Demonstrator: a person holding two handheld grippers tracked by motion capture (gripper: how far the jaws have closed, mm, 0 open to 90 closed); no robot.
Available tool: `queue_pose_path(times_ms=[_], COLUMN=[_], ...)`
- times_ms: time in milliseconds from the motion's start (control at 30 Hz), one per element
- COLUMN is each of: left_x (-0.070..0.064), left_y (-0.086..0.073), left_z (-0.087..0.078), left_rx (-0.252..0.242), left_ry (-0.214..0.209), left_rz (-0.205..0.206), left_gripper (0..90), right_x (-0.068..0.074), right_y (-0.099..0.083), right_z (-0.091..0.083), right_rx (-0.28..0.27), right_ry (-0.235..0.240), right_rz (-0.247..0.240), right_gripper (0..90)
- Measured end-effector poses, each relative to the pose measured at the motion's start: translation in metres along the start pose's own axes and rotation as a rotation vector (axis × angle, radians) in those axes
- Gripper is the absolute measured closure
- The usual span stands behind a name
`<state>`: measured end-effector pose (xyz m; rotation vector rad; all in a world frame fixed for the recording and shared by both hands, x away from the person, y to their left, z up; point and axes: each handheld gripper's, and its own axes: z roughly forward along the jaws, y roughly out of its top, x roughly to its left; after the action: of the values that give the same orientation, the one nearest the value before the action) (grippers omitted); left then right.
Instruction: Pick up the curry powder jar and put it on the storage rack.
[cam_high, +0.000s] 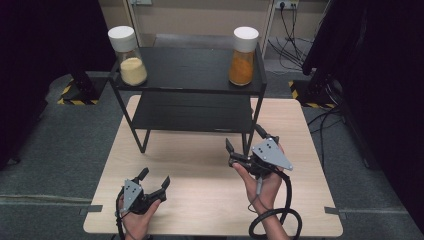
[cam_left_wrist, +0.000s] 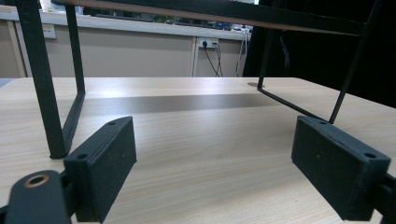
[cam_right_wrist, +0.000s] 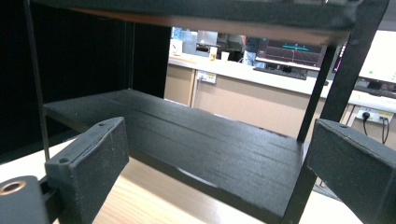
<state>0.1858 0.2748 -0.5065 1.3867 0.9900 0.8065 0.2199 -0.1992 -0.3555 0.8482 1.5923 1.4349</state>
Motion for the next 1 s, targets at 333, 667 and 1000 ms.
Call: queue_pose_path(times_ms=[333,667,1000], left_x=[0.000,0.000,0.000], left_y=[0.000,0.000,0.000], left_z=[0.000,0.000,0.000], left_rx=[0.000,0.000,0.001], left_ry=[0.000,0.001,0.001], left_rz=[0.000,-0.001,0.000], left_gripper=[13.0,13.0,13.1], right_x=[0.000,-0.001,0.000], right_y=[-0.014,-0.023,-0.033], right_z=[-0.005,-0.008,-0.011], right_rx=[0.016,0.036,0.051], right_ry=[0.011,0.018,0.030], right_rz=[0.004,0.004,0.013], right_gripper=[5.4,5.2,5.1])
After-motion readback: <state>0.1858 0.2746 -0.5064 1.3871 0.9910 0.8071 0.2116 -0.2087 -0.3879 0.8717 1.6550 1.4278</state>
